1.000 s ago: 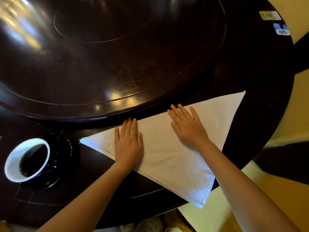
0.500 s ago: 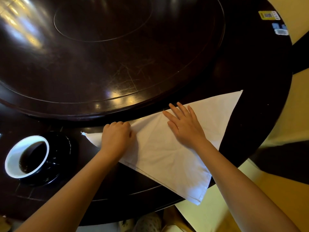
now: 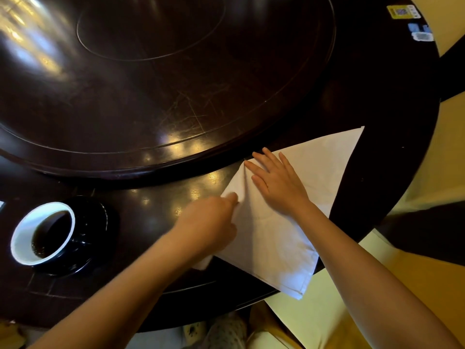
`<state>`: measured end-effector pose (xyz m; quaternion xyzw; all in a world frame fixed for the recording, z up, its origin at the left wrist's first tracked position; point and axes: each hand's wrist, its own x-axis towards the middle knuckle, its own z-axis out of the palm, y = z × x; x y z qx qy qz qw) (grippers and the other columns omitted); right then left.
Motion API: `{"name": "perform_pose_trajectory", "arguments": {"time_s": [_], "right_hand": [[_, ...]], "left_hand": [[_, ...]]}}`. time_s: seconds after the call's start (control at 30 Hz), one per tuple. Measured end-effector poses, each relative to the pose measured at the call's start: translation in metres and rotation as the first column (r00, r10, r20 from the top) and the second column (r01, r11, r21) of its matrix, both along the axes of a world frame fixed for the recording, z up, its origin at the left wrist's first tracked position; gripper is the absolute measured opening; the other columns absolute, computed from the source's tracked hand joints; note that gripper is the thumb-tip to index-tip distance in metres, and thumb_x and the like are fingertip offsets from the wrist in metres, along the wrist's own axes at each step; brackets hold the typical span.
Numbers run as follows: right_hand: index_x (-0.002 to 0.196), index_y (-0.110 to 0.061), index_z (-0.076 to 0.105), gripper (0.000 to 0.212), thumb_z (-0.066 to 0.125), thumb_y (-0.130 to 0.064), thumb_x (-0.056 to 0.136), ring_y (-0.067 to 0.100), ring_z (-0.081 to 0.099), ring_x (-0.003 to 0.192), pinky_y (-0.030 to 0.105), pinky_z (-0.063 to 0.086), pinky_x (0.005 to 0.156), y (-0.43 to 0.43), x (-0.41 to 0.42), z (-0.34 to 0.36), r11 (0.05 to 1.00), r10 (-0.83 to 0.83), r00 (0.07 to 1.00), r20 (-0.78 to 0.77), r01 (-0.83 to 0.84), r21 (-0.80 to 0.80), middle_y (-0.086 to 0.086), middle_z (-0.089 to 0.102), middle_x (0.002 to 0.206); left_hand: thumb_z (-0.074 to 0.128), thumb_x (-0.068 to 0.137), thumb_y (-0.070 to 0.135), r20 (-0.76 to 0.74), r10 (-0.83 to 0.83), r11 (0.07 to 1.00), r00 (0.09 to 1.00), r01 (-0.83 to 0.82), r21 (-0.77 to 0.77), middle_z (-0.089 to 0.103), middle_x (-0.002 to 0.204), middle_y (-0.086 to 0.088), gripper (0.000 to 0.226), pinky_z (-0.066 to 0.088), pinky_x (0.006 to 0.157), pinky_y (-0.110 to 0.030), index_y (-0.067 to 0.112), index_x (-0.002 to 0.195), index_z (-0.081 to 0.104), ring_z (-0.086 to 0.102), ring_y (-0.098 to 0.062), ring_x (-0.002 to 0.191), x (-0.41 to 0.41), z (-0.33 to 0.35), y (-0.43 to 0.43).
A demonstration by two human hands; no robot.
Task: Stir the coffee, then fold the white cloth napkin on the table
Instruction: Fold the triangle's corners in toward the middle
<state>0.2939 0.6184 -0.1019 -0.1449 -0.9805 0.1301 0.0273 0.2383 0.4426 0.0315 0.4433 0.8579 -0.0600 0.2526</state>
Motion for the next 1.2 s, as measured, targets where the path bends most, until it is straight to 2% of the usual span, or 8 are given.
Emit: {"name": "perform_pose_trajectory", "arguments": {"time_s": [0.2,0.37,0.63,0.77,0.87,0.93,1.03,1.2], "right_hand": [[0.144,-0.029,0.029,0.046,0.019,-0.037,0.099,0.018,0.006,0.146,0.041,0.004,0.117,0.004,0.0,0.0,1.0,0.028,0.999,0.021,-0.028,0.012,-0.001,0.022,0.156],[0.144,-0.03,0.028,0.045,0.02,-0.036,0.1,0.017,0.005,0.146,0.042,0.004,0.118,0.005,-0.001,-0.001,1.0,0.028,0.999,0.017,-0.028,-0.008,-0.002,0.021,0.156],[0.143,-0.029,0.032,0.045,0.02,-0.036,0.1,0.017,0.009,0.145,0.041,0.006,0.118,0.005,0.0,0.0,0.999,0.022,0.999,-0.025,-0.024,-0.045,-0.002,0.025,0.155],[0.142,-0.029,0.033,0.045,0.021,-0.036,0.1,0.017,0.01,0.145,0.042,0.006,0.118,0.005,-0.001,-0.001,0.999,0.023,0.999,-0.029,-0.024,-0.044,-0.001,0.026,0.155],[0.142,-0.028,0.034,0.044,0.022,-0.037,0.1,0.018,0.011,0.145,0.042,0.007,0.118,0.005,-0.002,-0.002,0.999,0.019,0.999,-0.041,-0.021,-0.046,-0.001,0.027,0.154],[0.142,-0.028,0.035,0.045,0.022,-0.037,0.1,0.018,0.012,0.145,0.042,0.007,0.118,0.005,-0.001,-0.002,0.999,0.021,0.999,-0.05,-0.023,-0.049,0.0,0.028,0.154],[0.142,-0.028,0.035,0.045,0.022,-0.037,0.1,0.018,0.013,0.145,0.042,0.007,0.118,0.005,-0.001,-0.002,0.999,0.019,0.998,-0.053,-0.021,-0.044,0.0,0.028,0.154],[0.141,-0.029,0.036,0.044,0.022,-0.038,0.1,0.017,0.013,0.145,0.041,0.007,0.117,0.005,-0.001,-0.004,0.999,0.01,0.998,-0.056,-0.013,-0.043,-0.001,0.029,0.154]], "left_hand": [[0.046,0.09,0.018,0.108,-0.046,0.982,0.993,0.025,0.185,0.057,0.109,-0.009,0.031,0.038,0.067,-0.037,0.014,0.12,0.04,0.057,-0.033,0.092,0.066,-0.059,0.005],[0.051,0.086,0.013,0.282,-0.039,0.891,0.959,-0.095,0.445,0.057,0.105,-0.009,0.034,0.042,0.068,-0.037,0.013,0.12,0.051,0.056,-0.03,0.086,0.093,-0.088,-0.009],[0.057,0.074,0.007,0.301,-0.167,0.768,0.939,-0.067,0.637,0.057,0.1,-0.003,0.045,0.051,0.072,-0.035,0.02,0.116,0.045,0.051,-0.018,0.089,0.114,-0.114,-0.019],[0.062,0.077,0.012,0.299,-0.288,0.734,0.91,0.009,0.679,0.056,0.111,-0.002,0.044,0.049,0.081,-0.029,0.018,0.118,0.046,0.05,-0.016,0.099,0.109,-0.116,-0.026],[0.062,0.08,0.016,0.254,-0.387,0.708,0.887,0.109,0.698,0.055,0.119,-0.002,0.038,0.046,0.085,-0.025,0.013,0.116,0.052,0.049,-0.014,0.106,0.105,-0.117,-0.032],[0.062,0.081,0.015,0.2,-0.422,0.68,0.884,0.163,0.715,0.055,0.12,-0.002,0.033,0.05,0.08,-0.027,0.011,0.113,0.055,0.051,-0.016,0.105,0.104,-0.12,-0.034],[0.058,0.087,0.013,0.055,-0.431,0.607,0.901,0.244,0.756,0.061,0.115,-0.004,0.017,0.052,0.071,-0.03,0.009,0.102,0.062,0.055,-0.018,0.097,0.107,-0.128,-0.034],[0.062,0.085,0.012,-0.199,-0.39,0.52,0.899,0.393,0.758,0.069,0.105,-0.001,0.011,0.048,0.068,-0.032,0.012,0.091,0.07,0.061,-0.02,0.088,0.119,-0.136,-0.026]]}}
